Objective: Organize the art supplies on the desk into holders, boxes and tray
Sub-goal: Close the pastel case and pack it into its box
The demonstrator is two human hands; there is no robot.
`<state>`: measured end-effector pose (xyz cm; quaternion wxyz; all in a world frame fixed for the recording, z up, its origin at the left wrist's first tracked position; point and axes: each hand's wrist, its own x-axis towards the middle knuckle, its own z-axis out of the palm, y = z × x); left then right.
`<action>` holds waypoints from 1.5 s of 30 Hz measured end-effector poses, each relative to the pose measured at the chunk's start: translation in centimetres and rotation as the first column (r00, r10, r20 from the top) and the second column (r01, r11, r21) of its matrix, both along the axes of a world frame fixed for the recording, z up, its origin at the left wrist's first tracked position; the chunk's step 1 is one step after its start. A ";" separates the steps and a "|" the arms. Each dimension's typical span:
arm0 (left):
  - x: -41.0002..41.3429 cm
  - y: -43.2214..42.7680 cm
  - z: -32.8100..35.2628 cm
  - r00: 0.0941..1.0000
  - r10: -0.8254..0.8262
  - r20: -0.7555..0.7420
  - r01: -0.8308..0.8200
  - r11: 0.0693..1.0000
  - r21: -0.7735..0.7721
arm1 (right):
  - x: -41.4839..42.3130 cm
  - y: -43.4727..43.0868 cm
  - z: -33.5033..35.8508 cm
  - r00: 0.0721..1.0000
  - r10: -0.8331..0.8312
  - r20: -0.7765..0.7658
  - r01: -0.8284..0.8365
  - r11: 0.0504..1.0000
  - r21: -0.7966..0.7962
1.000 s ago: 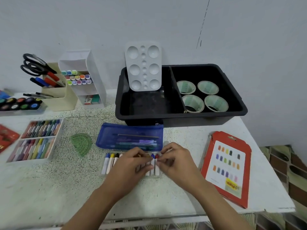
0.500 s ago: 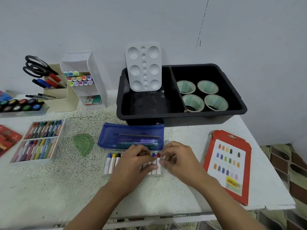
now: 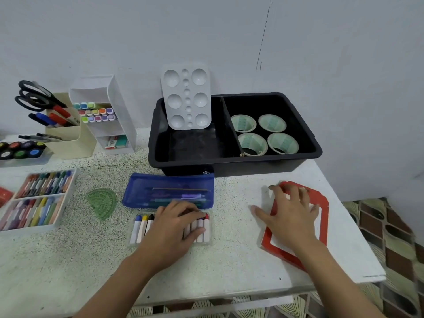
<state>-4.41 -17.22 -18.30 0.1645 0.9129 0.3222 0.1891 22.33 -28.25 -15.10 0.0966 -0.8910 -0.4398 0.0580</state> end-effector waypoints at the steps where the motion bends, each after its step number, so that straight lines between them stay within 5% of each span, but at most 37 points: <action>1: -0.1 0.0 -0.1 1.000 -0.002 -0.002 0.002 1.000 -0.002 | -0.2 -0.1 -0.5 1.000 0.017 0.000 -0.017 1.000 -0.015; 9: -1.6 0.5 -0.3 1.000 0.023 0.007 -0.023 1.000 -0.022 | -2.2 -0.5 -0.7 0.996 0.091 0.010 -0.091 0.988 0.121; 14: -1.8 0.3 0.2 1.000 0.021 -0.012 -0.022 0.999 -0.031 | -1.5 -0.3 -0.8 0.999 -0.013 -0.047 0.011 0.999 -0.034; 21: -1.9 0.9 1.1 0.999 -0.038 0.023 0.041 0.994 -0.105 | -3.3 0.1 -0.6 0.963 0.219 -0.158 -0.208 0.975 0.084; 25: -2.2 0.5 2.5 0.986 -0.013 0.169 0.048 0.977 -0.208 | -4.7 0.5 0.7 0.893 0.368 -0.260 -0.315 0.922 0.225; 31: -5.4 1.5 5.7 0.956 0.138 0.259 -0.087 0.976 -0.199 | -8.6 2.4 4.6 0.636 0.659 -0.401 -0.537 0.751 0.384; 37: -11.7 3.4 8.7 0.922 0.309 0.233 -0.242 0.930 -0.276 | -15.4 7.3 8.2 0.331 0.771 -0.544 -0.553 0.625 0.550; 41: -15.5 5.3 9.4 0.901 0.382 0.207 -0.270 0.865 -0.422 | -20.8 11.4 8.1 0.136 0.741 -0.658 -0.450 0.638 0.625; 45: -18.7 7.9 9.2 0.834 0.517 0.191 -0.271 0.687 -0.675 | -26.1 15.9 6.8 -0.095 0.682 -0.725 -0.265 0.685 0.679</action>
